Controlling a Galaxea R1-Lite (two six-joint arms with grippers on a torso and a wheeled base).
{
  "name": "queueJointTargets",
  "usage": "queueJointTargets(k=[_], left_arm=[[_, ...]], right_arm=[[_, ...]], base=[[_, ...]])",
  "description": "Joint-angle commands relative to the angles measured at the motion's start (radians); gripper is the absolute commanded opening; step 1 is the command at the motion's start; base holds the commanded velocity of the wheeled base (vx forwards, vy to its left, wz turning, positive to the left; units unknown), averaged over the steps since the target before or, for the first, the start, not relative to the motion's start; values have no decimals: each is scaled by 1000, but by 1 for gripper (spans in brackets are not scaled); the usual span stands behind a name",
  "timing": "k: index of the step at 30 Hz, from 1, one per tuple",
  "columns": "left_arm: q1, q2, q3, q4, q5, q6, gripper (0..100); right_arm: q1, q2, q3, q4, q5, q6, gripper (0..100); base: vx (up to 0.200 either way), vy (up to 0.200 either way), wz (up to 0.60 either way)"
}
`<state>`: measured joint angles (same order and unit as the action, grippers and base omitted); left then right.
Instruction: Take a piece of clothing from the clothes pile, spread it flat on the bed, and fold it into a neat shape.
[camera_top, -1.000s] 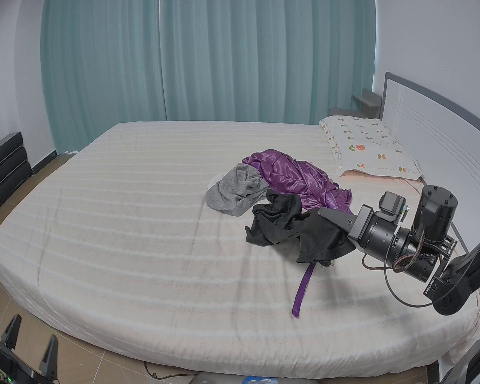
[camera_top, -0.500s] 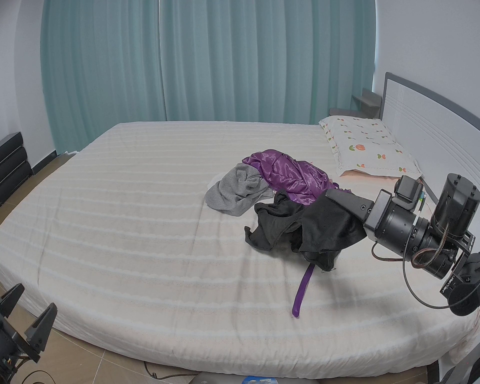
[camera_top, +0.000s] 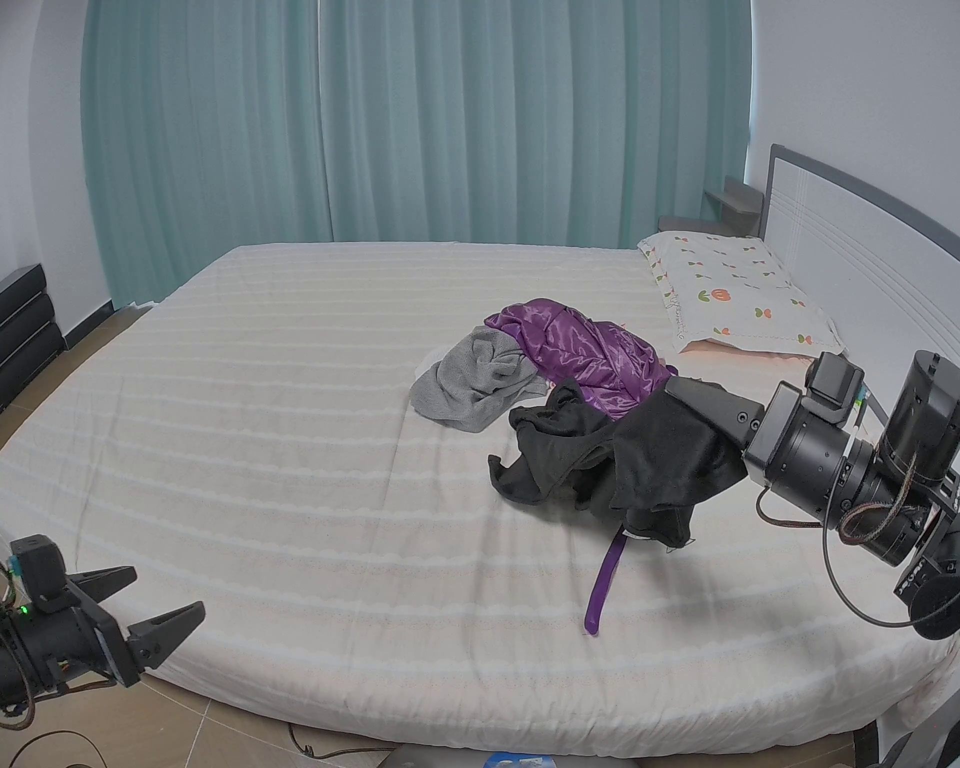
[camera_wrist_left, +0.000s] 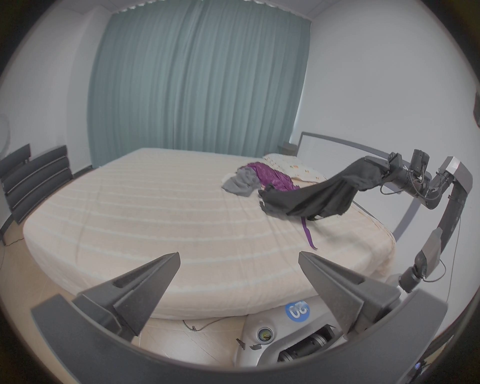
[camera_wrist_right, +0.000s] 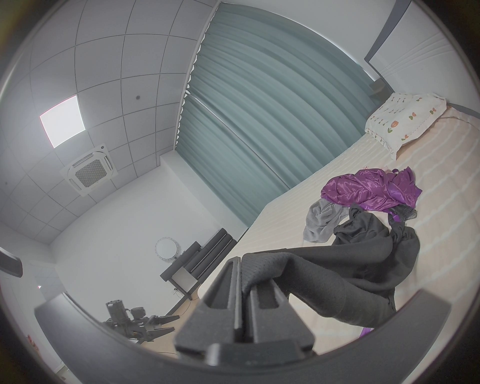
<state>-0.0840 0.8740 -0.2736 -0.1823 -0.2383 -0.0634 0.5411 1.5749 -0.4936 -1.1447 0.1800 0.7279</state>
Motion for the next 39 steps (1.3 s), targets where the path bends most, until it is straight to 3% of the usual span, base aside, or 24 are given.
queueJointTargets(k=[1, 15, 26, 32, 39], left_arm=[[-134, 295, -13, -115, -6, -6, 100], [-240, 795, -90, -462, 19, -16, 100], [-338, 1047, -302, -517, 51, -118, 100], [-376, 1157, -398, -519, 53, -121, 100], [-402, 1254, -504, -559, 111, -124, 100]], right_arm=[[28, -6, 10, -1, -10, -1, 0], [40, -16, 3, -1, -25, -5, 0], [54, 2, 4, -1, -25, -5, 0], [54, 25, 0, -9, -25, -5, 0], [60, 27, -2, -15, -25, -4, 0]], base=[[0, 0, 0], [0, 0, 0], [0, 0, 0], [0, 0, 0], [0, 0, 0]])
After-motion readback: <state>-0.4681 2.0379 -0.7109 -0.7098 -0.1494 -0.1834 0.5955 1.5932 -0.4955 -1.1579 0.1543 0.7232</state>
